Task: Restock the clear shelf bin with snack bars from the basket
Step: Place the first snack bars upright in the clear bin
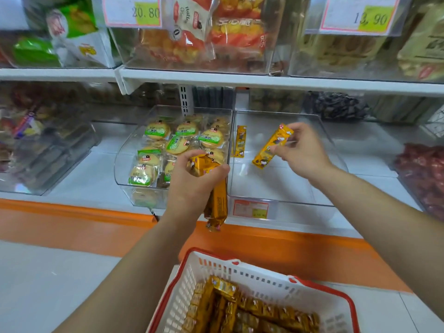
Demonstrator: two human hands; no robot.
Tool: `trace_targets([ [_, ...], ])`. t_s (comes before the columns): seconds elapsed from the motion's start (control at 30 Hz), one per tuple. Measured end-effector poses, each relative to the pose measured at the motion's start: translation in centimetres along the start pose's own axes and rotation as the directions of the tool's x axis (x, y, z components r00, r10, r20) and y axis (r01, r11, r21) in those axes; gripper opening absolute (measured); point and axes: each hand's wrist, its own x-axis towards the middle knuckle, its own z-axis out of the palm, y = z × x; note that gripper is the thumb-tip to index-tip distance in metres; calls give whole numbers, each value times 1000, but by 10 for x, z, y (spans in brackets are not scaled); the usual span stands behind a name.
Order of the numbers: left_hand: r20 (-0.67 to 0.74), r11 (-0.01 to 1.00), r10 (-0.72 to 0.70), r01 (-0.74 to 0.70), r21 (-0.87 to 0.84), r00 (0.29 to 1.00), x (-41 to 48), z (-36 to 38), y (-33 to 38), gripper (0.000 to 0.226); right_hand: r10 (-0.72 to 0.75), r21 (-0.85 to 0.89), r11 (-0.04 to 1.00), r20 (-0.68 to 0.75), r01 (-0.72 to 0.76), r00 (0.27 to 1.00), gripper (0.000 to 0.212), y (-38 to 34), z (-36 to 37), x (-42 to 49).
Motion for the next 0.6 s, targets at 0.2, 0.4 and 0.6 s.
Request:
trace_targets([
  [0.2,6,997,53,-54,63,999,26,-4,-13,47,-83,-301,949,36,90,996,39,28,41,86],
  [0.4,12,996,73,-74,58,997,35,-8,-24,49,-56,-417,906,48,71,997,34,47,72,123],
  [0.6,21,996,76,-77,55,997,37,-6,-24,47,1,-349,937,-21,-8,1000,42,57,81,130],
])
